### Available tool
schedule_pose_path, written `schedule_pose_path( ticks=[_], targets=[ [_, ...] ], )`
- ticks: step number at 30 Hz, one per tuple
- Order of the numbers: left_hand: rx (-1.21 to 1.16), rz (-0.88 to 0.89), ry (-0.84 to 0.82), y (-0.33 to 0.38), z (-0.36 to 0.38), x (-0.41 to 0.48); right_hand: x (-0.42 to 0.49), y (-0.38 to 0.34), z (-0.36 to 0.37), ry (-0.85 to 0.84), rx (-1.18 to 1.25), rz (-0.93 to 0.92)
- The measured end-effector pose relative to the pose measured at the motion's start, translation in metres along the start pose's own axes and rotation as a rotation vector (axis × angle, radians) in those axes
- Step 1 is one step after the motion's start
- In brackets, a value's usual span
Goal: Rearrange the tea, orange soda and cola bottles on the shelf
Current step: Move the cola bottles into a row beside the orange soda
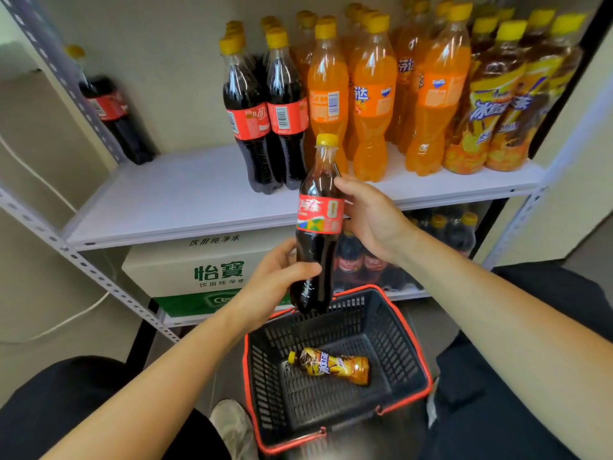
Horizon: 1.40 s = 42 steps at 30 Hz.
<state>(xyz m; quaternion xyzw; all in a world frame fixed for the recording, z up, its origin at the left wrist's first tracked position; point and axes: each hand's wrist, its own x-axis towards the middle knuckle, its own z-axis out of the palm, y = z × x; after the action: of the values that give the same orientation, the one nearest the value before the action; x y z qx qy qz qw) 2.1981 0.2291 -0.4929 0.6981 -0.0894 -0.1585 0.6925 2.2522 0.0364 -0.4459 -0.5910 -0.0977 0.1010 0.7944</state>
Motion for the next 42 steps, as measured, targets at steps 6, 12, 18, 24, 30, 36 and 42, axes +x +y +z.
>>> schedule_pose_path(
  ticks=[6,12,18,24,30,36,42],
  targets=[
    [0.273,-0.002,0.087,-0.010,0.009,-0.001,0.001,0.008,0.000,0.004,0.047,-0.010],
    [0.035,-0.065,-0.013,-0.010,0.004,0.002,0.000,0.005,0.005,0.069,0.195,0.016],
    [0.095,-0.040,-0.005,-0.010,0.011,0.001,0.002,0.001,0.001,0.063,0.163,0.044],
    [0.214,0.053,0.135,-0.021,0.004,0.000,0.000,-0.005,-0.010,0.088,-0.208,-0.202],
    [0.486,0.211,0.269,-0.029,-0.008,0.006,-0.006,-0.022,-0.023,-0.020,-0.585,-0.451],
    [0.681,0.279,0.309,-0.040,-0.028,0.011,-0.014,-0.025,-0.029,-0.187,-0.590,-0.438],
    [0.804,0.405,0.308,-0.039,-0.030,0.009,-0.018,-0.029,-0.036,-0.232,-0.637,-0.429]
  ],
)
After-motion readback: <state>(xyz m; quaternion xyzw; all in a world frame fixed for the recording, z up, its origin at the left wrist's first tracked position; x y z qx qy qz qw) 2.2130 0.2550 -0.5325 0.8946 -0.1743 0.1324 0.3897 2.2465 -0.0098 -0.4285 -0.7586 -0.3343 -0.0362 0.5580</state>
